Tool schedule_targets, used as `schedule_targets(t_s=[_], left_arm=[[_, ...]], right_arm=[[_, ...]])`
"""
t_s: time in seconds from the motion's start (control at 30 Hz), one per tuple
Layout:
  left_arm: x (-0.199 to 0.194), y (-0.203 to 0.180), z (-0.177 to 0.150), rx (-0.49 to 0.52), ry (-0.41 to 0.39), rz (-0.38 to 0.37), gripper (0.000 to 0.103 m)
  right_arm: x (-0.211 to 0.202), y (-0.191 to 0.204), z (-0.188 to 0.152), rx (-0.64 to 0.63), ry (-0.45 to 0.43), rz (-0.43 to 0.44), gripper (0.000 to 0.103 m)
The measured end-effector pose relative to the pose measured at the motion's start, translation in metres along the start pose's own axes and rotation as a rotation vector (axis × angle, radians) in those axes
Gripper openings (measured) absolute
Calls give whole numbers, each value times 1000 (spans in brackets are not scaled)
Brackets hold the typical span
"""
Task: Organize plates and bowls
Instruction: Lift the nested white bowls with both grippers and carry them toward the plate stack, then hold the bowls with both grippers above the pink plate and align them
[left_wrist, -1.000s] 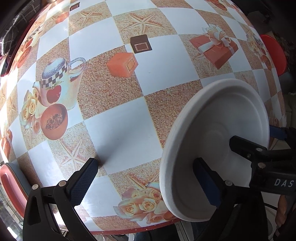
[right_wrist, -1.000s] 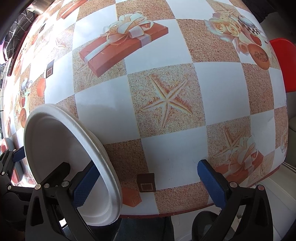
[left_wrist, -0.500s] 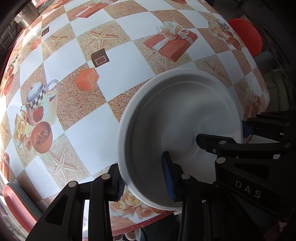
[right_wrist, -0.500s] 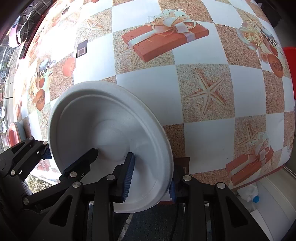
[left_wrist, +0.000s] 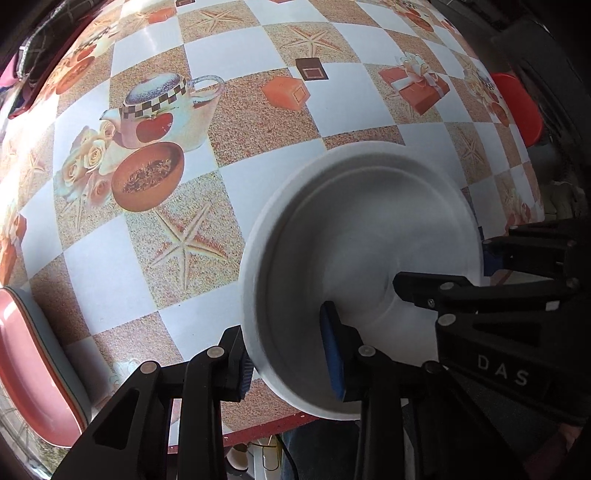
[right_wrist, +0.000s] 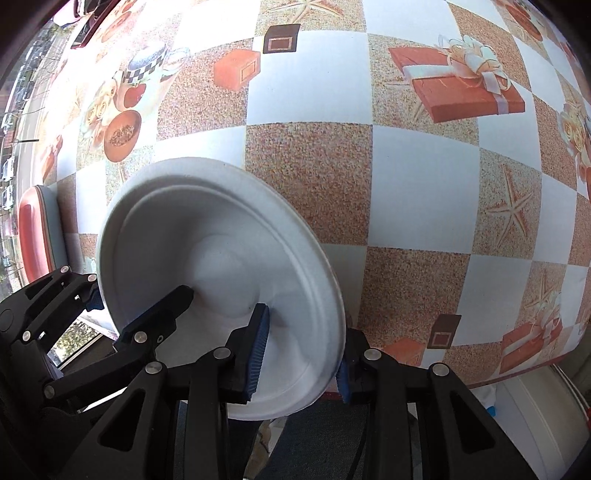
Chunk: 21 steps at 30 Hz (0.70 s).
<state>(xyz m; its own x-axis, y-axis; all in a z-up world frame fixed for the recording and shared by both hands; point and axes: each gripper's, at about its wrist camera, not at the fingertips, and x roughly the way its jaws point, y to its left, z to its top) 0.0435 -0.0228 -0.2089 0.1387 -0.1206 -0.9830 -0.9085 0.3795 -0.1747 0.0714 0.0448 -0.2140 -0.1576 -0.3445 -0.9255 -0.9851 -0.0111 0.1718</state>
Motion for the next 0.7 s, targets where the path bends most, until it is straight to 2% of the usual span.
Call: schedule_targets(t_s=[0.2,0.57,0.7], left_arm=[[-4,27,-20,-54,-12,1,35],[-47,81,-32,-178,-145,55,35],[-69,85,-33,-229,-193,79,35]], right_arm=[[1,49,5,-91,23,-33,34],[-28,133,33,-231,-40,-72,34],[-41,160,37,-273,-67,-83,34]])
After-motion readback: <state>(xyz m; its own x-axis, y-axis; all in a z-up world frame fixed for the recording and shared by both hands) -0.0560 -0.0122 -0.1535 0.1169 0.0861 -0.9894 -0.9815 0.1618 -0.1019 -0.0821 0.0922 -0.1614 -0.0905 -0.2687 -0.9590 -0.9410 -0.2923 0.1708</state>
